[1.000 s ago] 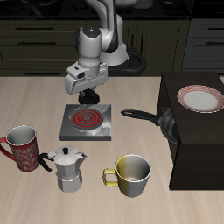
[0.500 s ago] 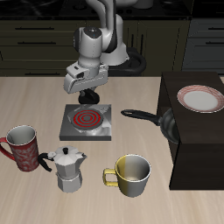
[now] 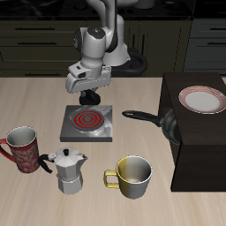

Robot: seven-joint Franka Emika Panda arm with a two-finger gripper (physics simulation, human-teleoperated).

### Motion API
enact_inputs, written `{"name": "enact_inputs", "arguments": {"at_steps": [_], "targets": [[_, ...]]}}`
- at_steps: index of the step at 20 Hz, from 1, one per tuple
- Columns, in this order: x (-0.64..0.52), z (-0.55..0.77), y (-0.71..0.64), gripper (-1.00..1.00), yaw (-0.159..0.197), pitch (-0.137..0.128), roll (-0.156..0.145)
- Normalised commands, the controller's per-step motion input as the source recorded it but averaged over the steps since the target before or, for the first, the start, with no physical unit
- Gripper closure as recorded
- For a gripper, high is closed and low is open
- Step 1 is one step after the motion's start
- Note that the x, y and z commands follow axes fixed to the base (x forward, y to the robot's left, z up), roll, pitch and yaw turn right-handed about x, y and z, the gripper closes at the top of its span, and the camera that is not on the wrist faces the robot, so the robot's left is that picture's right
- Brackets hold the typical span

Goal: Place the frying pan on the top layer of the shelf and turn off the stove

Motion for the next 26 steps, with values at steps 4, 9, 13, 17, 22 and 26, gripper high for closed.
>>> {"name": "enact_inputs", "arguments": {"at_steps": [4,9,13,17,22,26], "targets": [[0.10,0.01,-0.01,1.00,-0.038,-0.014,-0.004],[0.07,0.02,0.02,1.00,-0.066,-0.023,-0.027],[0.03,-0.01,0.02,1.00,-0.080,0.001,-0.016],[0.04,-0.02,0.05,1.00,-0.068,0.004,0.002],[0.05,0.05,0.06,1.00,-0.082,-0.015,-0.004],[0.05,0.03,-0.02,1.00,-0.070,-0.014,-0.006]]}}
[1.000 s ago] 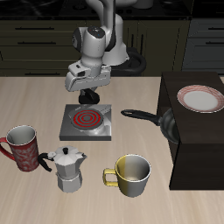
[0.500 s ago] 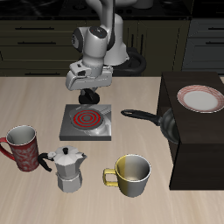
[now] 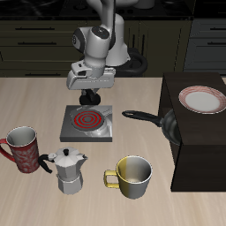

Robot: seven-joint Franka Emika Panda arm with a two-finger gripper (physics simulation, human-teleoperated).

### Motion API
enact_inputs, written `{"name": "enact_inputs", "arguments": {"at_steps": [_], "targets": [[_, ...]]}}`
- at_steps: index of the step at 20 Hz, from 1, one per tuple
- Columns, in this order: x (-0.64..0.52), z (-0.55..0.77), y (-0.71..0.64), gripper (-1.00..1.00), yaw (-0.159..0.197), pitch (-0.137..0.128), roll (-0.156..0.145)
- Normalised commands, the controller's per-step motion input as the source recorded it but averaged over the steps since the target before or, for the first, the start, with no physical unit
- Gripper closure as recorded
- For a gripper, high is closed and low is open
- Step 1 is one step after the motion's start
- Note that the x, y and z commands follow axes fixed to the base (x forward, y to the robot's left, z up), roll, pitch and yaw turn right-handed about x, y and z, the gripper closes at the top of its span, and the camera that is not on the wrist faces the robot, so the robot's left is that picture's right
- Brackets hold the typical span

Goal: Place the frying pan on the top layer of the shelf and turn off the stove

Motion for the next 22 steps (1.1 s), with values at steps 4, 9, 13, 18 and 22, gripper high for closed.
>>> {"name": "enact_inputs", "arguments": {"at_steps": [4,9,13,18,22], "targets": [[0.06,-0.01,0.00,1.00,-0.092,0.001,-0.005],[0.04,0.02,-0.10,1.00,-0.077,-0.005,-0.027],[0.04,-0.02,-0.02,1.00,-0.063,-0.007,-0.007],[0.03,-0.03,0.08,1.00,-0.058,-0.007,0.003],[0.03,0.06,0.01,1.00,-0.083,-0.012,-0.029]]}}
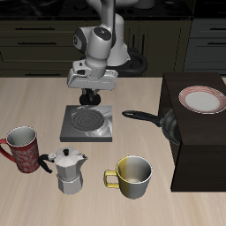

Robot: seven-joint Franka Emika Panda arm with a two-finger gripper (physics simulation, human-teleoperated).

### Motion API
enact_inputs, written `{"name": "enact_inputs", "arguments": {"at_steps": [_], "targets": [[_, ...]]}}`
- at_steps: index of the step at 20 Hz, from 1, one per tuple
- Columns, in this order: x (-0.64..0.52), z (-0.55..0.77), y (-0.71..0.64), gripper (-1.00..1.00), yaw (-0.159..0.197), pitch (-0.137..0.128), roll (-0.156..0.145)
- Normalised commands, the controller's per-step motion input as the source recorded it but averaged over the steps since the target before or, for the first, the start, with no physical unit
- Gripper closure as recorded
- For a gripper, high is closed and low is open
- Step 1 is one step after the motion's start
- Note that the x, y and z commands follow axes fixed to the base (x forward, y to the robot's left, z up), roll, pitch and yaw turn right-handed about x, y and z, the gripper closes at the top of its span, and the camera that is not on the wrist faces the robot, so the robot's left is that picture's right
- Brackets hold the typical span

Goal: Place the frying pan on the top layer of the shelf and turn off the stove

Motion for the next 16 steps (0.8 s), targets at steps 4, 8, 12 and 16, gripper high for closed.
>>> {"name": "enact_inputs", "arguments": {"at_steps": [4,8,12,16], "targets": [[0.07,0.02,0.01,1.00,-0.066,-0.007,-0.012],[0.04,-0.03,0.07,1.00,-0.088,0.006,0.014],[0.04,0.04,0.05,1.00,-0.069,-0.015,-0.019],[0.09,-0.01,0.02,1.00,-0.072,0.019,-0.004]]}}
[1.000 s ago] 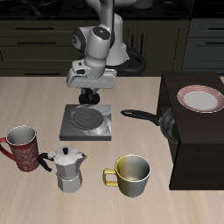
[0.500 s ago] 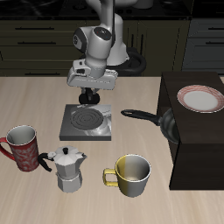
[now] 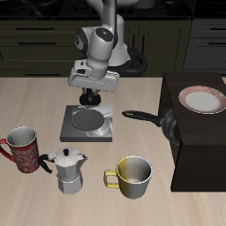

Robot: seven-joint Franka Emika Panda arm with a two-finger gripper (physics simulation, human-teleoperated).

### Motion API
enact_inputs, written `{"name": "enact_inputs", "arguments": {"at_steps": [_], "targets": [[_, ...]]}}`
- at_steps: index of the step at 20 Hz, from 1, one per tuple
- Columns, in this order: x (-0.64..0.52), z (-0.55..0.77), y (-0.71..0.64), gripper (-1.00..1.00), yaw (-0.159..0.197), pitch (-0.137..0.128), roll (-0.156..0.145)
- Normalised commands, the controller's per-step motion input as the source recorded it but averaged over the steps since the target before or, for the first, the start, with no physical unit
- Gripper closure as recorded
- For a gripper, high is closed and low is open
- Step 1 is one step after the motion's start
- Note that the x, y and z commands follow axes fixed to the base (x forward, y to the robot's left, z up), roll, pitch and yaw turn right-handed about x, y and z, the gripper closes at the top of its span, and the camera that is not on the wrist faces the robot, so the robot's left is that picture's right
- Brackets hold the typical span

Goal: Place the frying pan on the top layer of the shelf and turn off the stove

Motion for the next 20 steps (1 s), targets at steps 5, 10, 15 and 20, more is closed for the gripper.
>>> {"name": "enact_inputs", "arguments": {"at_steps": [5,10,15,20], "targets": [[0.09,-0.02,0.06,1.00,-0.064,0.017,0.004],[0.04,0.01,0.02,1.00,-0.052,-0.001,0.005],[0.02,0.00,-0.01,1.00,-0.065,0.000,-0.002],[0.02,-0.02,-0.03,1.00,-0.061,0.006,-0.009]]}}
